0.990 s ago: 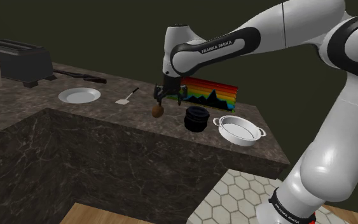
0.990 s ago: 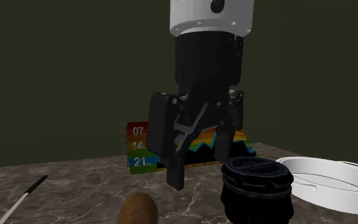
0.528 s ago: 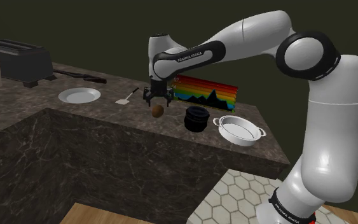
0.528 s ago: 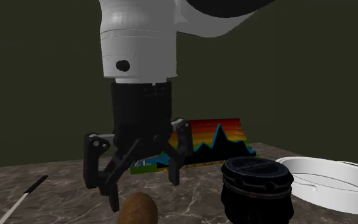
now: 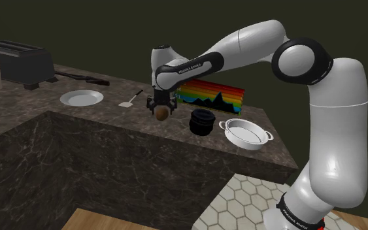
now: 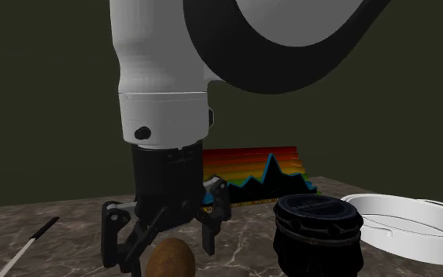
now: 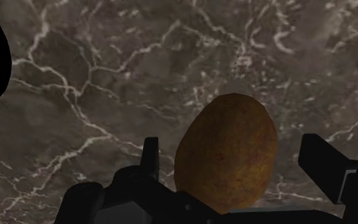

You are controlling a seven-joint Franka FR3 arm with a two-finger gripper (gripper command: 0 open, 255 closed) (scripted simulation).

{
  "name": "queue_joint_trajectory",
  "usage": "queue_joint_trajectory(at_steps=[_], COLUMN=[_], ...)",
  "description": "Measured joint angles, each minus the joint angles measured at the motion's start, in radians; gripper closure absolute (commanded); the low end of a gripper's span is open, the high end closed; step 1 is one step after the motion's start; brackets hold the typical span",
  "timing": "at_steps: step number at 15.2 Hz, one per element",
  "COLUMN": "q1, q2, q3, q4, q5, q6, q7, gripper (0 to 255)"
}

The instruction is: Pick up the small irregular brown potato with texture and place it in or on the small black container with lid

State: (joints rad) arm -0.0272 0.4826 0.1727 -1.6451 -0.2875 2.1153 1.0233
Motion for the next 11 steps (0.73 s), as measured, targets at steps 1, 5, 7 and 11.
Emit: queue_joint_trajectory(at_steps=[1, 5, 7, 11], q1=[0.000, 0.001, 0.001, 0.001], q2=[0.003, 0.008, 0.008, 0.007], q3=[-0.001, -0.001, -0.001, -0.001], q4=[-0.004, -0.006, -0.006, -0.006], q5=[-0.001, -0.003, -0.003, -0.003], q6=[0.007, 0.013, 0.013, 0.013], q7=[0.002, 0.004, 0.004, 0.004], gripper=[0, 0, 0, 255])
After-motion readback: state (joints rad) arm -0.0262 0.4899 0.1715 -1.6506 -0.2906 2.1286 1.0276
